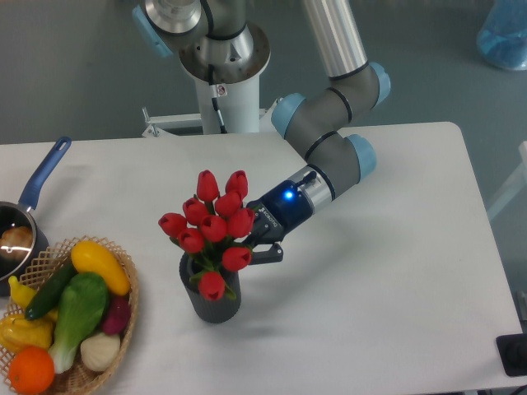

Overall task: Insert the flowers into the vase
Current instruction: 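Push the tulip bunch further down into the vase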

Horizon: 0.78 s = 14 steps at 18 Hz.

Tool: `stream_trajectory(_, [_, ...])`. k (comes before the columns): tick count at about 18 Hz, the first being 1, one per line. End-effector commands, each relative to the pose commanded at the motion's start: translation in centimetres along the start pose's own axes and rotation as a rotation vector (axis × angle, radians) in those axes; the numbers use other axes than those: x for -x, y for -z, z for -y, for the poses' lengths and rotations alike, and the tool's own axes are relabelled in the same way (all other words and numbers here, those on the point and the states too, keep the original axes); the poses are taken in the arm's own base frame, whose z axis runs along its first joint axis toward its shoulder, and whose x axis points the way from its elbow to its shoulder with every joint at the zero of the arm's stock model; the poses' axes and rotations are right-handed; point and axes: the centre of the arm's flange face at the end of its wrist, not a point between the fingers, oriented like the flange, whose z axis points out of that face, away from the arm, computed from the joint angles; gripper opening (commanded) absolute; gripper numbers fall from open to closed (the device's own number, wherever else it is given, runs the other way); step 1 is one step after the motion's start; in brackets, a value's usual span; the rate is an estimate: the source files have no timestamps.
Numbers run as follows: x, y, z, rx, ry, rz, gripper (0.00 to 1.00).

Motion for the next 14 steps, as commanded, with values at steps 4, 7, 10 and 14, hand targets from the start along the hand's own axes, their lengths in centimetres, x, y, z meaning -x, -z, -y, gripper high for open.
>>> stream_trajectory(4, [0.05,0.00,0.06,0.000,-0.002,0.000,0.38])
stream_trajectory(7, [0.05,0.00,0.06,0.000,-0.002,0.000,0.46])
stream_trajectory(10, [0.05,0.00,0.04,0.002,-0.002,0.000,0.51])
stream_trajectory(14, [0.03,0.00,0.12,0.002,-0.005,0.000,0.58])
